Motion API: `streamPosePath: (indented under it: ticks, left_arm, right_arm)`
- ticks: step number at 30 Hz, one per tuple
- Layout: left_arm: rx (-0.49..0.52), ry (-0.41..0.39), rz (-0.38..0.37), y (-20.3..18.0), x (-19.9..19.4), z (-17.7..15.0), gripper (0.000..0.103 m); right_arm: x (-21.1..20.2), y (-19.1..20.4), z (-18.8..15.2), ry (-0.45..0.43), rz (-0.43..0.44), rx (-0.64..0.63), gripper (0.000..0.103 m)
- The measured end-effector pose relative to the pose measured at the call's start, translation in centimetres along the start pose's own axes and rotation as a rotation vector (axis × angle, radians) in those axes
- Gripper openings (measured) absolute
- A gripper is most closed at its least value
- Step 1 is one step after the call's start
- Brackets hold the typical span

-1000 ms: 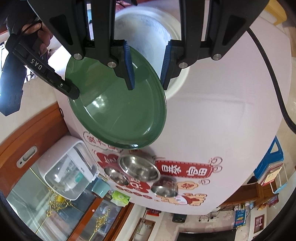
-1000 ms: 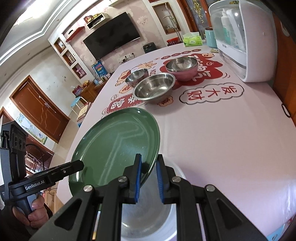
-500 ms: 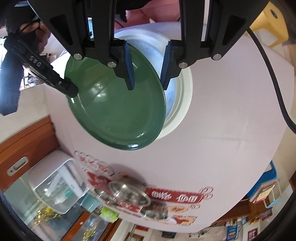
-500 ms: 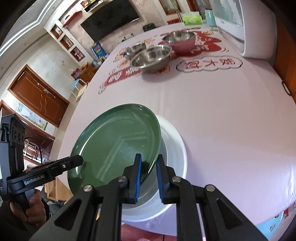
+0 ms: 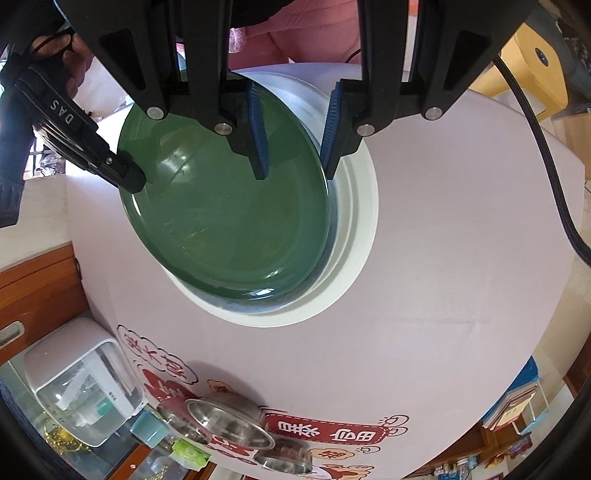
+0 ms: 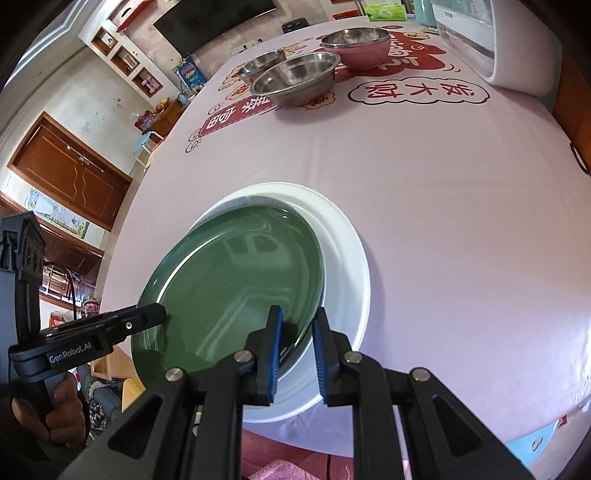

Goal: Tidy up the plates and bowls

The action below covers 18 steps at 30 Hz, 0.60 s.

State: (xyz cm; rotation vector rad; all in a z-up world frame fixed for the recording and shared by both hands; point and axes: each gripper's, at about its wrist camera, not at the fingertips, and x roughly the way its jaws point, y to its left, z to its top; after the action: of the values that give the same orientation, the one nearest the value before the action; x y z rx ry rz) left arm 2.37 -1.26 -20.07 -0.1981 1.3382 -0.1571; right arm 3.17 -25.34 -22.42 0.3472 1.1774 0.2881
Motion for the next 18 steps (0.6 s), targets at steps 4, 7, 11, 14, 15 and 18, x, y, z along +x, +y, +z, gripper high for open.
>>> streamPosePath:
  ticks: [4, 7, 11, 14, 15, 18]
  left_arm:
    - [-0.003, 0.011, 0.018, 0.1, 0.34, 0.16, 0.026]
    - [-0.004, 0.015, 0.027, 0.28, 0.43, 0.29, 0.026]
    - [-0.005, 0.021, 0.037, 0.36, 0.66, 0.43, 0.026]
    - [0.006, 0.005, 0.034, 0.13, 0.46, 0.68, 0.028]
    - [0.012, 0.001, 0.034, 0.04, 0.4, 0.74, 0.028]
    - [0.027, 0.001, 0.031, -0.24, 0.49, 0.95, 0.028]
  right_arm:
    - [0.36, 0.35, 0.12, 0.011, -0.009, -0.015, 0.019]
    - [0.48, 0.58, 0.1, 0.011, -0.019, -0.023, 0.019]
    - [0.76, 0.8, 0.08, 0.01, -0.043, -0.031, 0.02]
    - [0.52, 0.56, 0.05, -0.016, -0.072, -0.029, 0.022]
    - [0.45, 0.37, 0.06, -0.022, -0.058, -0.021, 0.022]
    - [0.57, 0.29, -0.01, -0.018, -0.047, -0.015, 0.023]
